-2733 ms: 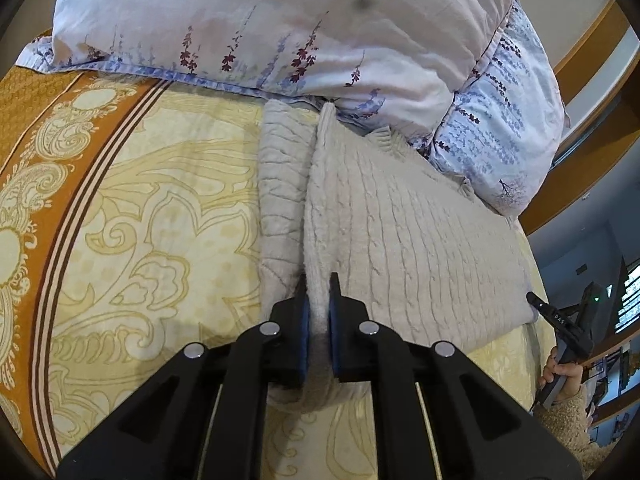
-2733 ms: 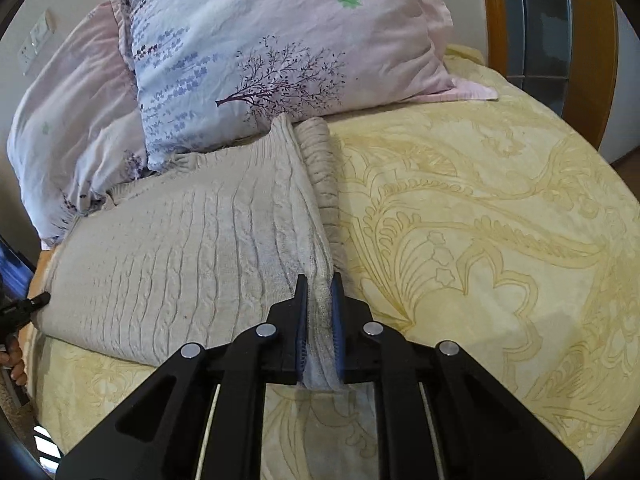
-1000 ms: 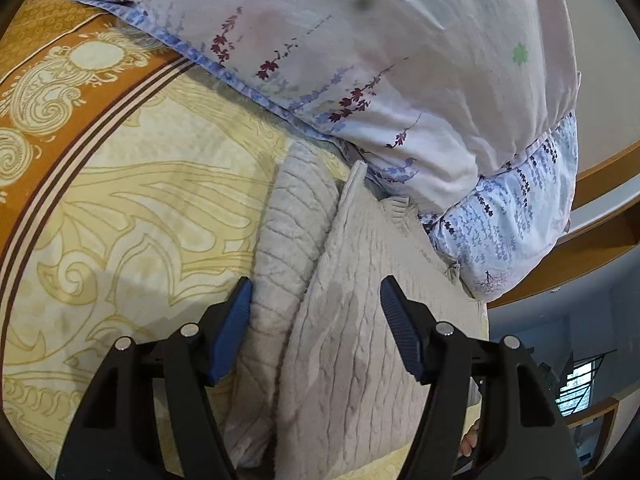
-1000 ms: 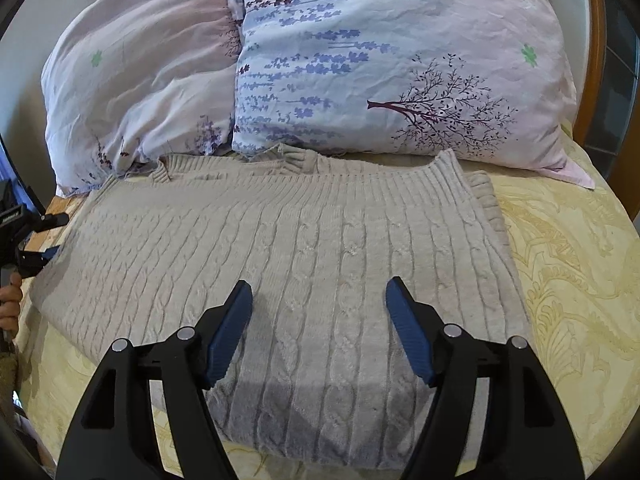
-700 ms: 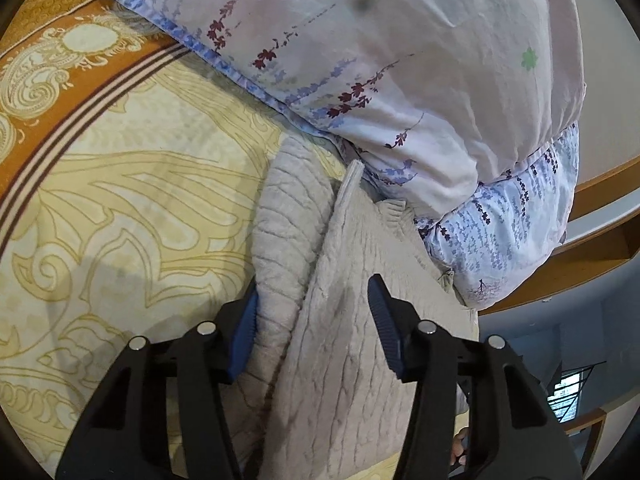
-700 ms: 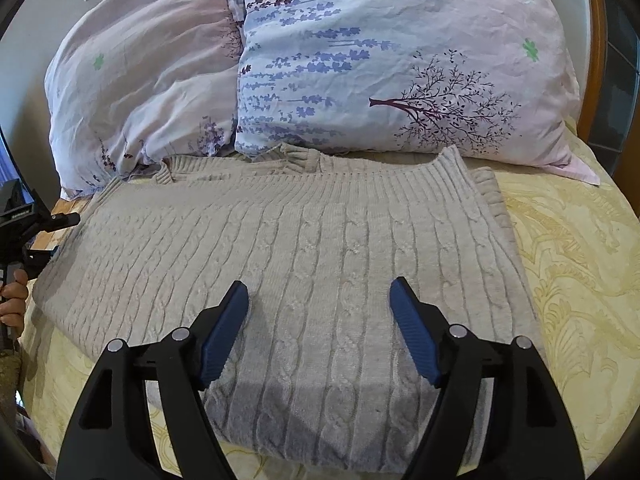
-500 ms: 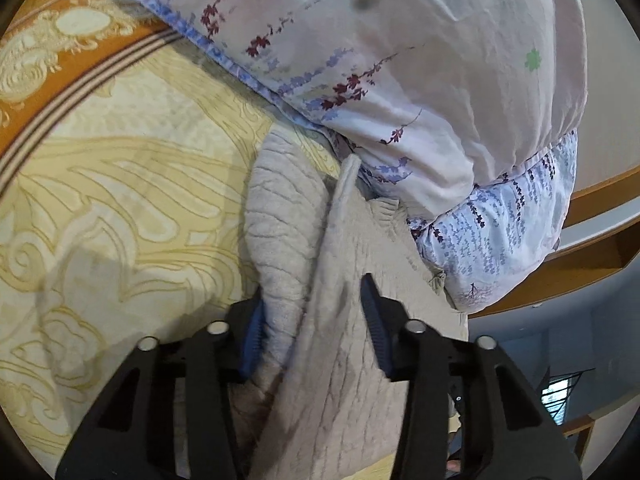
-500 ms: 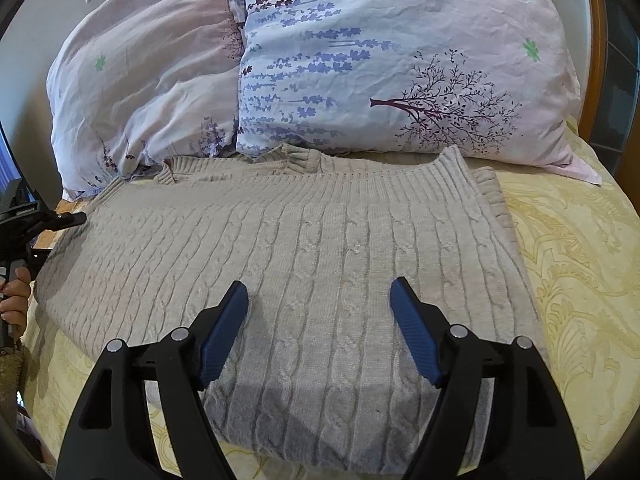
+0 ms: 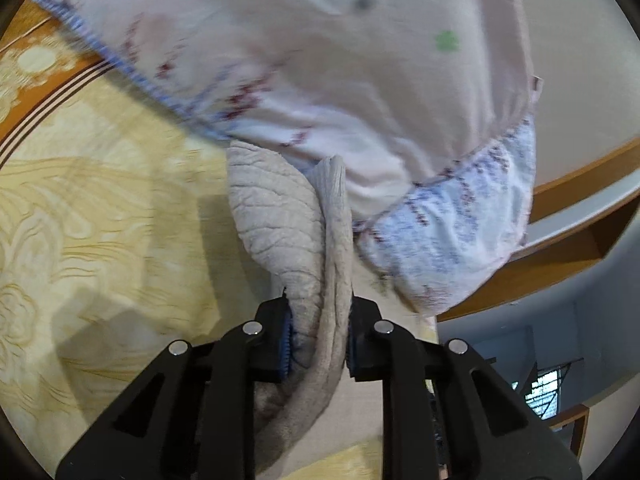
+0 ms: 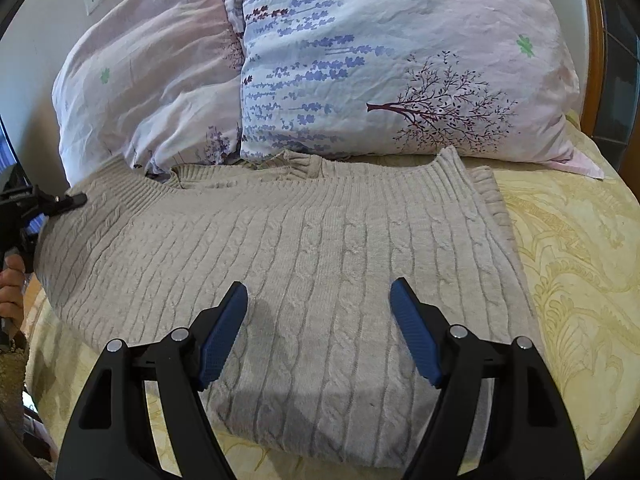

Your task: Fold small clothes

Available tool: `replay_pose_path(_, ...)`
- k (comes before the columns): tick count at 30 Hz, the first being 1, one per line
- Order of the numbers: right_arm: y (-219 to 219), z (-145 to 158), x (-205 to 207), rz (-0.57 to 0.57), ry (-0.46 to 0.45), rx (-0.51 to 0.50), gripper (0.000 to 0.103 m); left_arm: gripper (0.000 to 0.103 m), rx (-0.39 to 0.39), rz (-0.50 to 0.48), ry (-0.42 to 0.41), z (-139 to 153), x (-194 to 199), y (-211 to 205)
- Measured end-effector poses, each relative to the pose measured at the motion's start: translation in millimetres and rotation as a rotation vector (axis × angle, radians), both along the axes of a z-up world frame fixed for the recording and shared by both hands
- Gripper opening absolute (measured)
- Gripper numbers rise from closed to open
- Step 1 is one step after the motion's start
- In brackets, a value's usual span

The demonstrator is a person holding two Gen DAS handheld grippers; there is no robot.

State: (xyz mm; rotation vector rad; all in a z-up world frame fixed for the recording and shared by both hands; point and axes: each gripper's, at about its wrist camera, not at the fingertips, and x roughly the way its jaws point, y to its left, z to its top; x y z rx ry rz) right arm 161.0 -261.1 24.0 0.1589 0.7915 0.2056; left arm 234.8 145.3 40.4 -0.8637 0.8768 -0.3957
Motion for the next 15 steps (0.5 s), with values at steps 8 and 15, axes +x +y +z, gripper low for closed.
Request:
replay_pose_path(8, -20, 15, -14, -0.020, -0.066, 0.044, 0.076, 0.018, -0.073, -0.123, -0.087, 36, 9, -75)
replay_pose_path(15, -45, 20, -24, -0.051, -0.091, 0.089, 0.076, 0.018, -0.115, -0.243, -0.099, 34, 21, -167)
